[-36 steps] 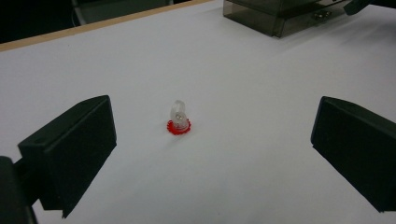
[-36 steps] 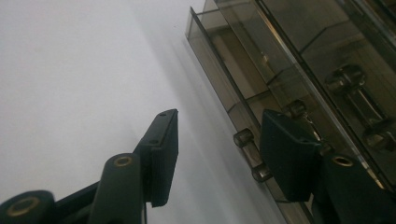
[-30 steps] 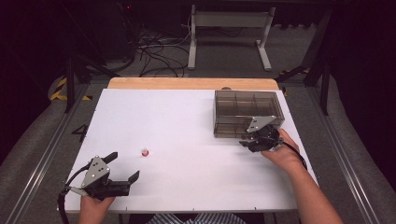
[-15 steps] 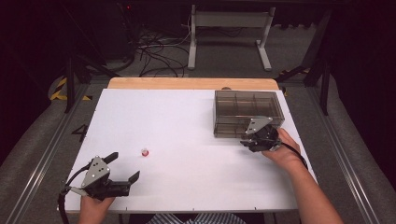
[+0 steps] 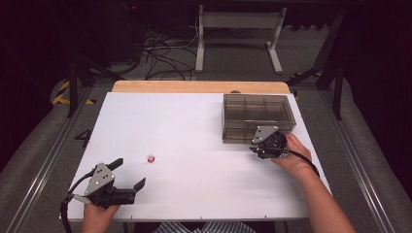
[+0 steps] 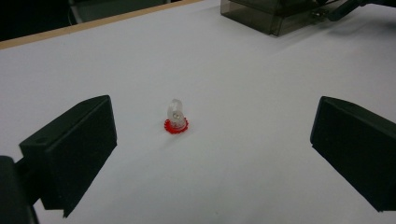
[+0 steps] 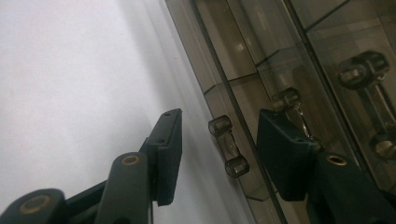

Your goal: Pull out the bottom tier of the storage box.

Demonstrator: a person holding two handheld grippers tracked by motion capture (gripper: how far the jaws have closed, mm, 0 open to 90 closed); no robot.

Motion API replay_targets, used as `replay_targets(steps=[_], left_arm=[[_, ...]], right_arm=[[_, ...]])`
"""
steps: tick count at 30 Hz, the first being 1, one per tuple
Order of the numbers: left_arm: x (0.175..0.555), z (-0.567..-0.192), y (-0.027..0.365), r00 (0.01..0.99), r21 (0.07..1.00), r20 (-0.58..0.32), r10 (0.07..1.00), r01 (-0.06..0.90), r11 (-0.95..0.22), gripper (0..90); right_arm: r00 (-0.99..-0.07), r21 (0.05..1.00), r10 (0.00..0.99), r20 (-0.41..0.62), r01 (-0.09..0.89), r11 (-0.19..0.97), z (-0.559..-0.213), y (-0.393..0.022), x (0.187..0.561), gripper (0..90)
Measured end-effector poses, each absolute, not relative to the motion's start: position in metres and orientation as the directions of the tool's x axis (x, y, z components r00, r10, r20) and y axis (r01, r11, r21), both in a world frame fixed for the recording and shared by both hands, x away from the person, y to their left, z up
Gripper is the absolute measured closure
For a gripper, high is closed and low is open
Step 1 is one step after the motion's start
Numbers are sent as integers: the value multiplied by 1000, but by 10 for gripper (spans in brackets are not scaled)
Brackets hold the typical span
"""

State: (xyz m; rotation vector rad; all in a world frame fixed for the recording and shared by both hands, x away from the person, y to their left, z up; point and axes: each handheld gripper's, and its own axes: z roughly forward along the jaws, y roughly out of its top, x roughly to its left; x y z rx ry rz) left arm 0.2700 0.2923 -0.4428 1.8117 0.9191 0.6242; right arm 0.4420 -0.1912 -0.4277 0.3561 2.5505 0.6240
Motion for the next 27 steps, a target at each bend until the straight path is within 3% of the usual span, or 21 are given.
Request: replay_targets(steps=[13,27], left_arm=[[270,-443,293,582,920,15,813,311,-240,13],[270,-444,292,586,917,11,810,318,-242,13]], right_arm=[[-870,490,365,-332,171,855,-422,-194,440,549],[-863,480,371,-343,179,859,-431,-187,448,534]])
